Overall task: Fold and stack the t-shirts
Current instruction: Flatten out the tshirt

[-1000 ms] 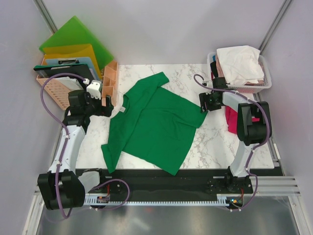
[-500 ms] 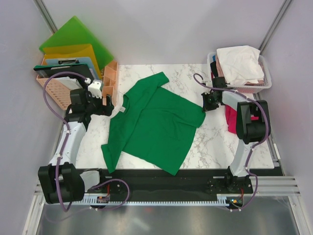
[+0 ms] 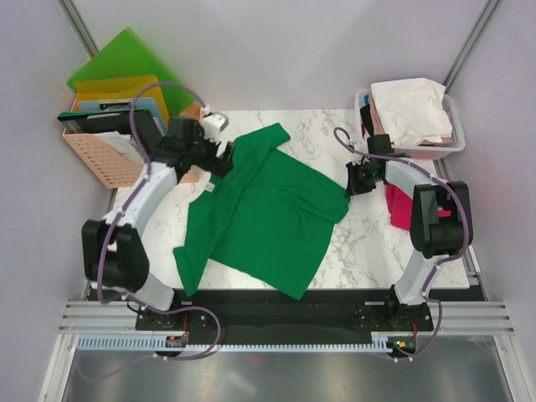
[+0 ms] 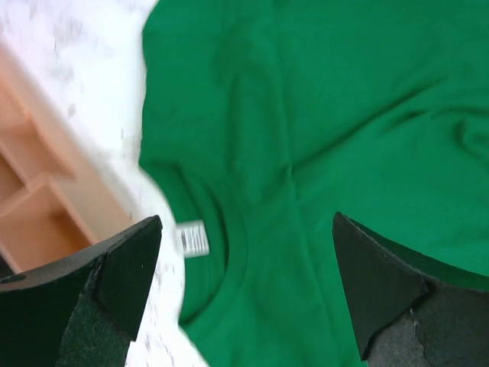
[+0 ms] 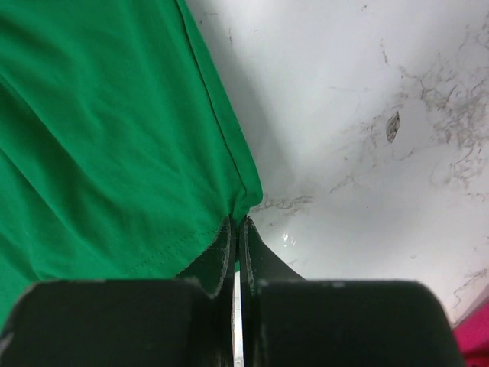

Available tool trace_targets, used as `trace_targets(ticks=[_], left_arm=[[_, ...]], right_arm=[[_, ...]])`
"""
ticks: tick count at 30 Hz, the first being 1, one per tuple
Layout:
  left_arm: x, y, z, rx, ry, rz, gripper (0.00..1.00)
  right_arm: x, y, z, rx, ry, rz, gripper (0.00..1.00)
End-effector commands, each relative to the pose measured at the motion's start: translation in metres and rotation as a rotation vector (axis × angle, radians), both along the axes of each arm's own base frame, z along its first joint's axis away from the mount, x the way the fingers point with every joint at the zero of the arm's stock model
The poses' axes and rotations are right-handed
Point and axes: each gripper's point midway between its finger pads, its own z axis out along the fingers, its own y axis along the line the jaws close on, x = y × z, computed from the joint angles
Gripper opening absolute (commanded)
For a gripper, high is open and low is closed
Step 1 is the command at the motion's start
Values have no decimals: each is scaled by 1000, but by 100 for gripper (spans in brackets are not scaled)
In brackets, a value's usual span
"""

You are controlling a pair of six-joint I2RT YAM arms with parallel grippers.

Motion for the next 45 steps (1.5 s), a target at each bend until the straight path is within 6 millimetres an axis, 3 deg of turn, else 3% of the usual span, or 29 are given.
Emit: trace_targets(ticks=[1,3,5,6,8,9,12,17,23,29,34,40,42,45], left_arm=[[40,-38,24,79,-52,-79,100],[74,-54,12,97,43,-96,100],[91,-66,1,80,134,-104,100],[106,-73,-15,83,196,-114,100],[125,-80,-13,101,172,-114,100],[131,-82,-34,122,196,-112,100],[139,-83,-54,143,213,-104,100],[132,-81,-87,153,281,-102,100],[151,-76,-105,174,245,-43,100],[146,-67,-138,225,308,14,99],[137,-55,-151,268,343,57,100],[99,-45,-179,300,460,48,98],[88,-40,-182,307,487,60,99],[77,-37,-163,291,473,59,100]], right_arm=[[-4,-1,16,9,-40,20,0],[-4,-2,18,2,-45,17,0],[-5,-1,18,6,-45,16,0],[-6,0,18,12,-44,17,0],[-7,-1,18,13,-38,12,0],[-8,-1,20,12,-43,15,0],[-11,0,19,14,-43,20,0],[-10,3,22,31,-44,22,0],[-12,7,22,53,-41,33,0],[-22,5,18,46,-38,45,0],[-23,7,15,53,-35,47,0],[-21,8,13,61,-28,45,0],[-21,8,14,59,-32,45,0],[-21,7,13,55,-32,47,0]])
